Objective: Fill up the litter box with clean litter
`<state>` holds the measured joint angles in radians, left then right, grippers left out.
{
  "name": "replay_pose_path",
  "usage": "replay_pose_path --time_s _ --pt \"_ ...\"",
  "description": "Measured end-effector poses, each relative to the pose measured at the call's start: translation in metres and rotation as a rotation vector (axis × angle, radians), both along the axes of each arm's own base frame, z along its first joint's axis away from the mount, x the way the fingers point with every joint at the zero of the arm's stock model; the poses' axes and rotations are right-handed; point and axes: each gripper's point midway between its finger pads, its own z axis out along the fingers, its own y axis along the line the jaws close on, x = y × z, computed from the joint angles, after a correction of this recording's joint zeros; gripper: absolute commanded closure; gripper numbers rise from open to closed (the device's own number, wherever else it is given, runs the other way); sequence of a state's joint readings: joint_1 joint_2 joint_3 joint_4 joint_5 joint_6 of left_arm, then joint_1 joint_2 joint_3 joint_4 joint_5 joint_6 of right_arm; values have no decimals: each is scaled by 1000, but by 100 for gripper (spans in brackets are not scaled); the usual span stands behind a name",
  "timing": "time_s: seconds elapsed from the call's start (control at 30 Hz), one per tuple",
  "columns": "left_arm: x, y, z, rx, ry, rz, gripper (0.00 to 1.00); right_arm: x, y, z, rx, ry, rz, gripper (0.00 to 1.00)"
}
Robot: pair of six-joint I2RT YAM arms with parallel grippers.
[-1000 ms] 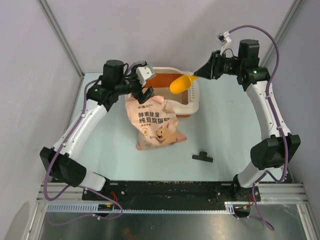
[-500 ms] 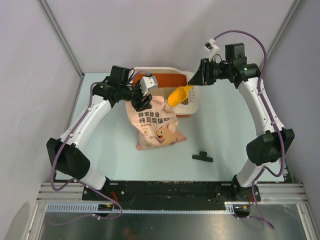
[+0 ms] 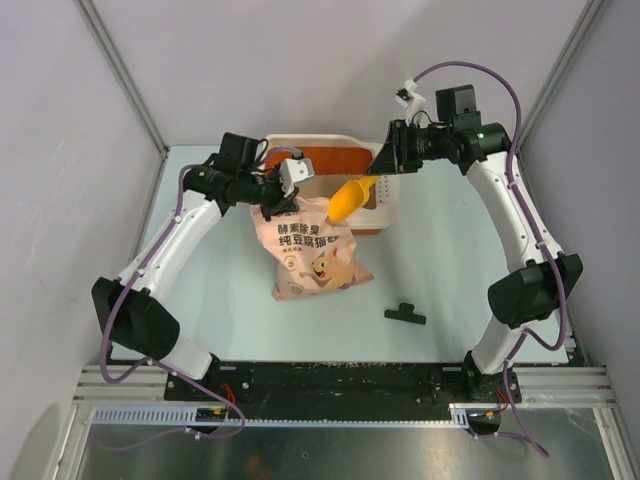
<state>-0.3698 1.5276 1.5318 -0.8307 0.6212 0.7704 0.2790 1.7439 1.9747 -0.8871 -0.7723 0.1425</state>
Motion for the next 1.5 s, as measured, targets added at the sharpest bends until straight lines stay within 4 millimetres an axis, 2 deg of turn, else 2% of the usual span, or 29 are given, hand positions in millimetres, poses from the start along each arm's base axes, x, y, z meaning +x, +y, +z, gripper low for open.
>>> replay_pose_path --time_s 0.2,0.3,0.47,0.67,0.87,0.97,1.07,1.17,1.27,1.5 --pt "-15 0 10 -38 42 10 100 -7 7 -6 -27 22 4 100" --pt "-25 -1 15 -55 75 18 100 -16 17 -9 -59 23 14 100" --pt "-42 -4 18 -65 101 15 100 -32 41 0 -126 -48 39 100" --pt "-72 -14 20 -67 101 -22 100 -46 55 7 -187 -108 37 100" --pt "-72 -13 21 -84 82 73 100 -81 75 -2 -362 -235 30 100" --pt "-70 -10 22 -97 69 121 100 -93 82 0 -445 -338 26 100" --pt "-69 -7 23 -107 56 154 100 -94 76 6 -507 -424 17 100" --pt "-66 -7 23 -122 44 179 100 -84 60 12 -578 -487 -10 100" --pt "-64 -7 23 -138 26 190 100 -79 44 10 -646 -505 -19 100" --pt "-65 -8 22 -169 12 202 100 -85 44 2 -643 -477 40 100"
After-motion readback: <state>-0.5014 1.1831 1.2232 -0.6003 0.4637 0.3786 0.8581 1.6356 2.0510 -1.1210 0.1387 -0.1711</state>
